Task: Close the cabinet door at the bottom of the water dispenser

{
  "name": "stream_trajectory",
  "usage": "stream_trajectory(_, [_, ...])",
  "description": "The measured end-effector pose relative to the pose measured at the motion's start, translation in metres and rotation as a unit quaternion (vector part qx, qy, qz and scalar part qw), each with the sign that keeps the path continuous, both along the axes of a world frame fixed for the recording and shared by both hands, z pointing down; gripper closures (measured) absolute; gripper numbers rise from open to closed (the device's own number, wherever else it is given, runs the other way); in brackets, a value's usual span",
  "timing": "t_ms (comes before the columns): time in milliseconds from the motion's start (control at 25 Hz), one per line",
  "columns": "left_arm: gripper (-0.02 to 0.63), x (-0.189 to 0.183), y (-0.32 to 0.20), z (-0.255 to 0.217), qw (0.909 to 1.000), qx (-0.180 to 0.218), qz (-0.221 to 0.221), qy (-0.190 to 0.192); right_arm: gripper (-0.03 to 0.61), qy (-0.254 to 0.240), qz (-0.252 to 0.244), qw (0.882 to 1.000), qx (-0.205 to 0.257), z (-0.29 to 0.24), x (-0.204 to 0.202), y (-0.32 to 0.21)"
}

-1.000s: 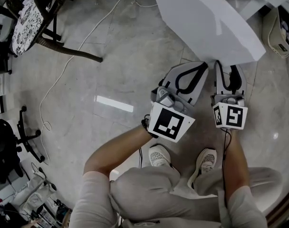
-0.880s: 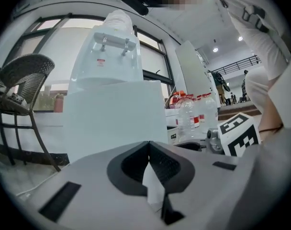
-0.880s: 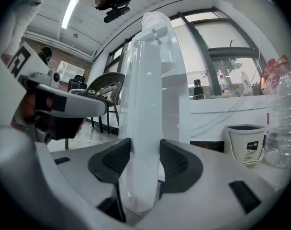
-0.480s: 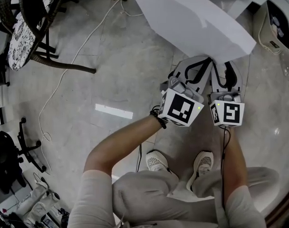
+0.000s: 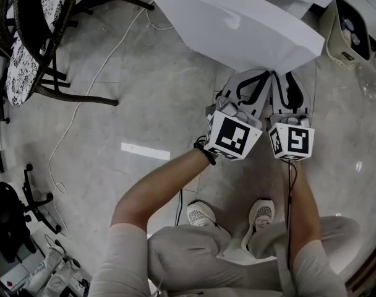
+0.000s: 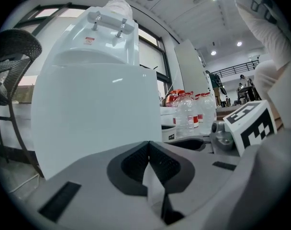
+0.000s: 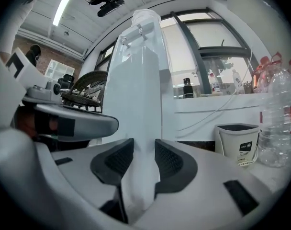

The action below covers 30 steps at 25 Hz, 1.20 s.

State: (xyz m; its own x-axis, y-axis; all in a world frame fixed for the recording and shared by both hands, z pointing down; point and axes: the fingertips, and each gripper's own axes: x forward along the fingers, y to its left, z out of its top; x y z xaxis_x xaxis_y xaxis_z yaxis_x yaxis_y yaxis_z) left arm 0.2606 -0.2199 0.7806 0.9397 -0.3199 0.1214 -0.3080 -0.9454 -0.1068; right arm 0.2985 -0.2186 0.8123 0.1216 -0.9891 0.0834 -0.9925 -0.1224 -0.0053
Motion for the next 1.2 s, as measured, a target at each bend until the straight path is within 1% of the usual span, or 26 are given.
stream_trajectory(240, [0.606,0.0,-0.001,-0.005,1.0,0.003,-0.002,0.005,0.439,-0.006,0.013,1.0,-0.007,0.001,0.015,-0.011])
stream_trajectory(520, [0.606,-0.005,0.003,-0.015,0.9998,0.014,0.007,0.012,0.445,-0.014,0.026,1.0,-0.01,0.001,0.032,-0.025])
stream_trajectory(920, [0.606,-0.013,-0.004,-0.015,0.9998,0.014,-0.003,0.011,0.451,-0.016,0.04,0.999,-0.005,0.001,0.044,-0.037])
stream_trajectory(1200, [0.606,-0.021,-0.008,-0.013,0.9998,0.011,-0.011,0.011,0.453,-0.009,0.041,0.999,-0.006,-0.001,0.051,-0.045])
